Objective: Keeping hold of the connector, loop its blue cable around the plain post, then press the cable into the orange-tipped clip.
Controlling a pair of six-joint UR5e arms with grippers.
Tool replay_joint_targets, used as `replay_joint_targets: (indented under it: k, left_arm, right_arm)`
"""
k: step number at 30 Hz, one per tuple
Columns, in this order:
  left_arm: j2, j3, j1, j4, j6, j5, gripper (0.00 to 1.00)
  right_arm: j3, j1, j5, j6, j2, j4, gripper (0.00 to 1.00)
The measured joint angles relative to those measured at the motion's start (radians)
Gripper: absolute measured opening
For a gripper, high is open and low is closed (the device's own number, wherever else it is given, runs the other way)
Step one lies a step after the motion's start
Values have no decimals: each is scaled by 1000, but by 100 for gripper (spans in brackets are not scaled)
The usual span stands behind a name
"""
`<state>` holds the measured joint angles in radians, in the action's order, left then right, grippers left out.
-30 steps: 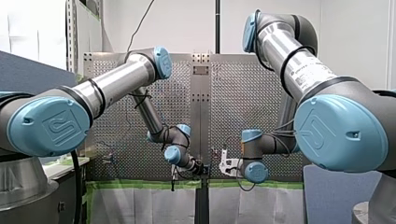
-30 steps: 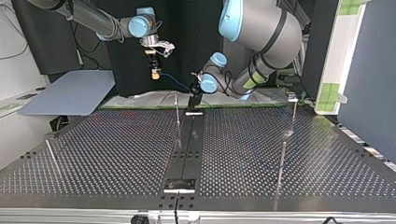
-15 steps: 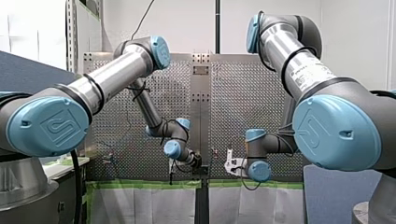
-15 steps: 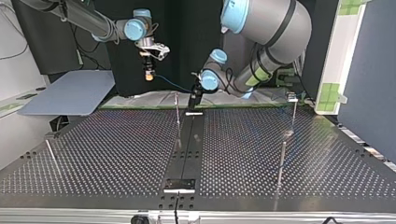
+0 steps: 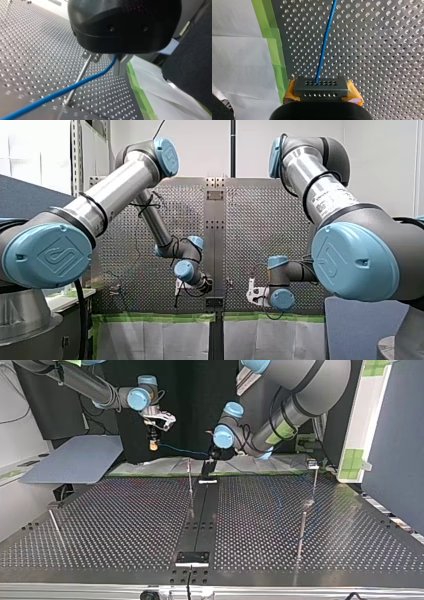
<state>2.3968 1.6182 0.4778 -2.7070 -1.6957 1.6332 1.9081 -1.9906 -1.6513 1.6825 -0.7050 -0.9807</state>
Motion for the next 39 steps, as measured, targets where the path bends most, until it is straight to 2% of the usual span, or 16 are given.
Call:
replay_joint_targets:
  k: [5, 14, 21, 32, 39]
  left_arm:
    - [-27, 23, 33, 2, 24, 48, 0]
    - [-31, 26, 109, 21, 77, 133, 0]
    - [-31, 26, 169, 59, 80, 202, 0]
    - [-25, 26, 159, 62, 85, 319, 0]
    - [26, -14, 146, 54, 80, 376, 0]
  right_arm:
    - [-12, 11, 14, 3, 0, 14, 0]
    - [-22, 23, 34, 3, 0, 28, 0]
    - [-23, 26, 40, 6, 0, 36, 0]
    - [-63, 43, 45, 10, 0, 71, 0]
    - [-90, 60, 49, 10, 0, 83, 0]
